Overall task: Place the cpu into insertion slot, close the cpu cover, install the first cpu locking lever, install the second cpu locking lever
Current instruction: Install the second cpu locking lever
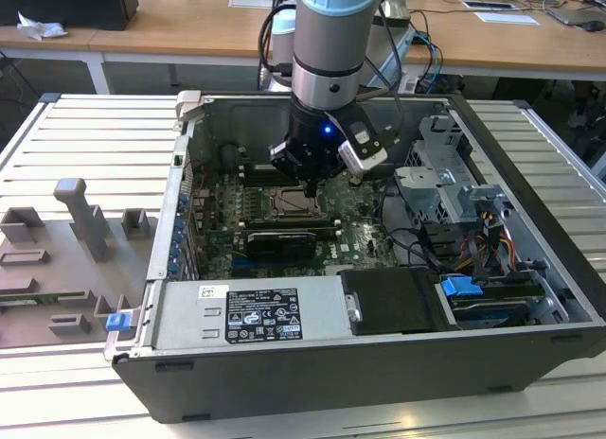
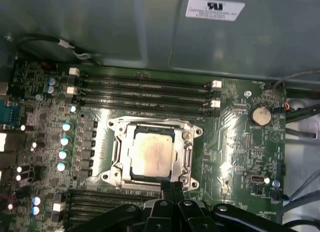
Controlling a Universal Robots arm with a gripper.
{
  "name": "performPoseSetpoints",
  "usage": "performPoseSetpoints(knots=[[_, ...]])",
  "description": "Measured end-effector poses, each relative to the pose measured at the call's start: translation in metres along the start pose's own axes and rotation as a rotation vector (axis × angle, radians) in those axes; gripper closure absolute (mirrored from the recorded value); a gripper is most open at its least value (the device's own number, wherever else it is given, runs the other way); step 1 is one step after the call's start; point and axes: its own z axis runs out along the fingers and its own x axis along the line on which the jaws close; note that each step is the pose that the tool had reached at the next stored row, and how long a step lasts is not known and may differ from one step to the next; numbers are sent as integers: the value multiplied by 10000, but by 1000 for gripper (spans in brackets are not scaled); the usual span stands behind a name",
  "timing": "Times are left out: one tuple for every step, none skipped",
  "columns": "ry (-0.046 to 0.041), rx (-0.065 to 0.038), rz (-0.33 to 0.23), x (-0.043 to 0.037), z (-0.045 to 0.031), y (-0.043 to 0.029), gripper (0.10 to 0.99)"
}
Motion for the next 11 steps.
performPoseSetpoints(knots=[[-1, -4, 0, 1, 1, -11, 980], [-6, -58, 1, 3, 0, -17, 980], [-17, -193, 2, 3, 0, -19, 980], [-29, -332, 3, 4, 0, -19, 980], [-40, -452, 3, 3, 0, -21, 980], [-42, -470, 5, 5, 4, -27, 980], [-40, -468, 4, 7, 8, -37, 980], [-40, -467, 2, 8, 9, -47, 980], [-41, -468, 3, 10, 9, -62, 980], [-41, -468, 4, 15, 9, -91, 980], [-41, -469, 3, 16, 8, -101, 980]])
